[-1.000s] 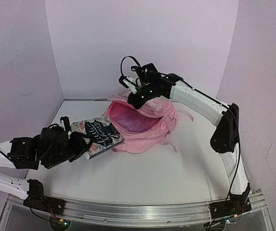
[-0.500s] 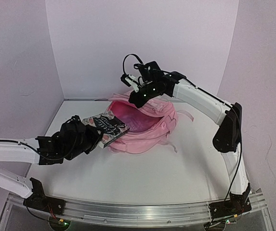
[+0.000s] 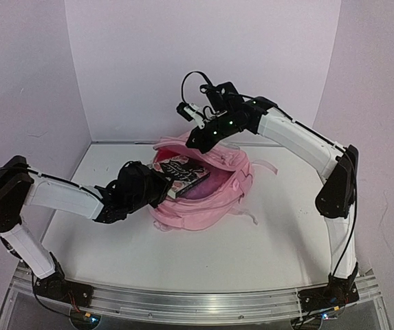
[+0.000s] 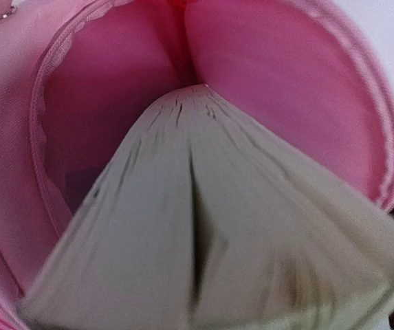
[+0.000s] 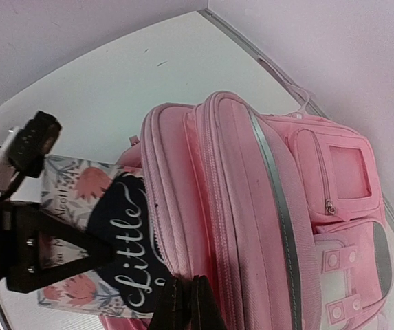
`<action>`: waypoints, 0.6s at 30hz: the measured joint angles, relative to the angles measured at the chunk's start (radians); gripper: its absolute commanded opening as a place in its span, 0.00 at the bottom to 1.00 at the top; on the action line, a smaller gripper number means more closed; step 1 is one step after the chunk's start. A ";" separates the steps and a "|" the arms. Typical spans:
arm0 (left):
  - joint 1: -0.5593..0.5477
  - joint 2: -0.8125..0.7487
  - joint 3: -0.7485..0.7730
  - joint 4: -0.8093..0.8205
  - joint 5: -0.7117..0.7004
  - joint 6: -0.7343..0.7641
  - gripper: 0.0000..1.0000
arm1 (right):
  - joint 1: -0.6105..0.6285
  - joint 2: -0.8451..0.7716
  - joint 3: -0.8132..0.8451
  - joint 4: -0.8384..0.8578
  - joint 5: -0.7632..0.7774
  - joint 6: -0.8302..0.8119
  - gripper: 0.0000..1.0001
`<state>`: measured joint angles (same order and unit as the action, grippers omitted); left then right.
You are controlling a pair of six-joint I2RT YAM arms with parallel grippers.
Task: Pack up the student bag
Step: Place the book in the student bag.
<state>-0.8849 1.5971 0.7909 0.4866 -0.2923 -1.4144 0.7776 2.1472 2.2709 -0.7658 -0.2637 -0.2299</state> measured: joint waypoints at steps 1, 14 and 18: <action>0.000 0.029 0.014 0.008 0.002 -0.010 0.00 | 0.000 -0.008 -0.009 0.000 -0.009 0.000 0.00; 0.009 0.304 0.286 0.054 -0.011 -0.058 0.17 | -0.004 -0.048 -0.057 -0.007 -0.088 0.024 0.00; 0.009 0.310 0.328 -0.007 -0.019 -0.021 0.48 | -0.004 -0.062 -0.071 -0.006 -0.098 0.030 0.00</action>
<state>-0.8761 1.9069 1.1188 0.4796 -0.3117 -1.4354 0.7738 2.0851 2.1996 -0.7714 -0.3621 -0.2002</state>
